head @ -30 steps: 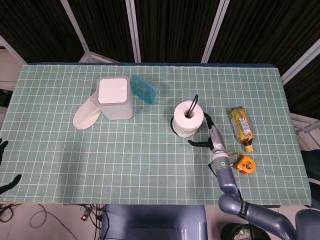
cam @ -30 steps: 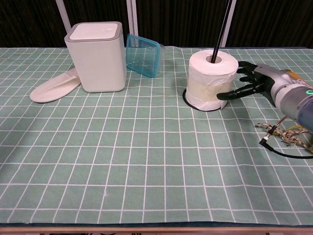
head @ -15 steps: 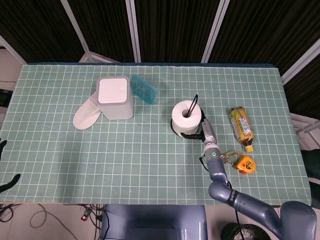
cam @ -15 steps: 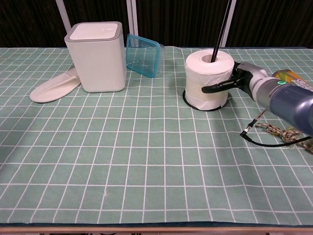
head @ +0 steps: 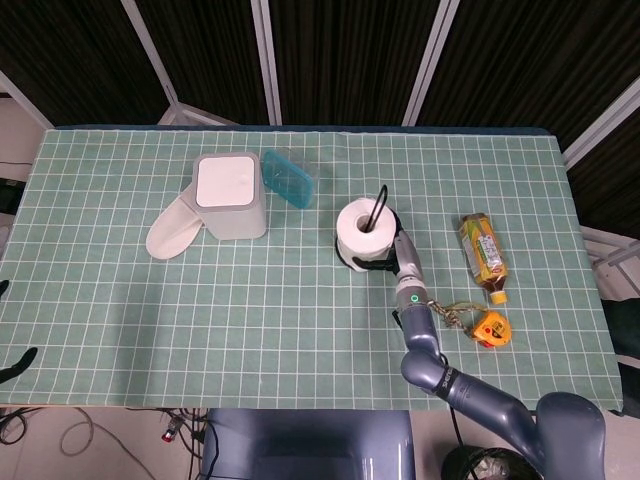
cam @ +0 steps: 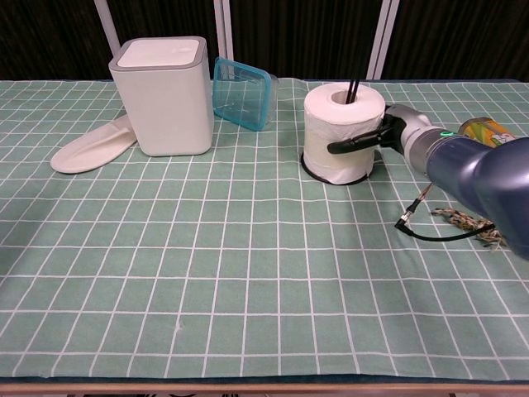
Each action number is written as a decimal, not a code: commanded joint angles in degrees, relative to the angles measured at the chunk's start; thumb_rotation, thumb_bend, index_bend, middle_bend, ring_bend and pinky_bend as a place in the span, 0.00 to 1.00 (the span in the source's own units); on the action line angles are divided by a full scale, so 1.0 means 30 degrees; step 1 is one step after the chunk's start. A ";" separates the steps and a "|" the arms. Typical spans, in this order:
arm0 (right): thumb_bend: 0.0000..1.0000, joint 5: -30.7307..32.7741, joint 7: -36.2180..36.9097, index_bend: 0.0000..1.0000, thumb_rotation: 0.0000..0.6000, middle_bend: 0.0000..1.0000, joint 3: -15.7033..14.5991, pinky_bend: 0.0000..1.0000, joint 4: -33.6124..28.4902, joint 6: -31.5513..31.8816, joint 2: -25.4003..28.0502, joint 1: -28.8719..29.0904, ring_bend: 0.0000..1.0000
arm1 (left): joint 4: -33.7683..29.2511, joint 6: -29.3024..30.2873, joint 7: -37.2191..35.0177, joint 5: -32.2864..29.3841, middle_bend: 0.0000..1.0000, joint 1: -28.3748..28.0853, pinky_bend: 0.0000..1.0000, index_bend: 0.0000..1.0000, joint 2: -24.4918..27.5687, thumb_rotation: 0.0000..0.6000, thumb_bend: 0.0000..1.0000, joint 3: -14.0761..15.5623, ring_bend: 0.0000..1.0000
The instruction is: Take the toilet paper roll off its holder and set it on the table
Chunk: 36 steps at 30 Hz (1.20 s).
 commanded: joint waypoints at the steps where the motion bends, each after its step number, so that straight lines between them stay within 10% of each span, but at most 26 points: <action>1: 0.00 0.0656 -0.0211 0.00 1.00 0.00 0.0467 0.00 0.0861 -0.0220 -0.0535 0.0516 0.00 | 0.0002 -0.0002 -0.0044 -0.0023 0.00 0.0015 0.02 0.04 0.0034 1.00 0.18 0.0000 0.00; 17: 0.00 0.0066 0.1066 0.25 1.00 0.26 0.1539 0.01 0.1909 0.1223 -0.1432 0.0678 0.23 | -0.0027 0.0012 -0.0143 -0.0157 0.00 0.0058 0.02 0.04 0.0140 1.00 0.18 -0.0037 0.00; 36: 0.00 -0.0711 -0.1782 0.27 1.00 0.26 0.2736 0.02 -0.7680 0.4012 0.3856 -0.1087 0.24 | -0.0024 0.0374 -0.0538 -0.0277 0.00 0.0230 0.02 0.04 0.0273 1.00 0.18 -0.0192 0.00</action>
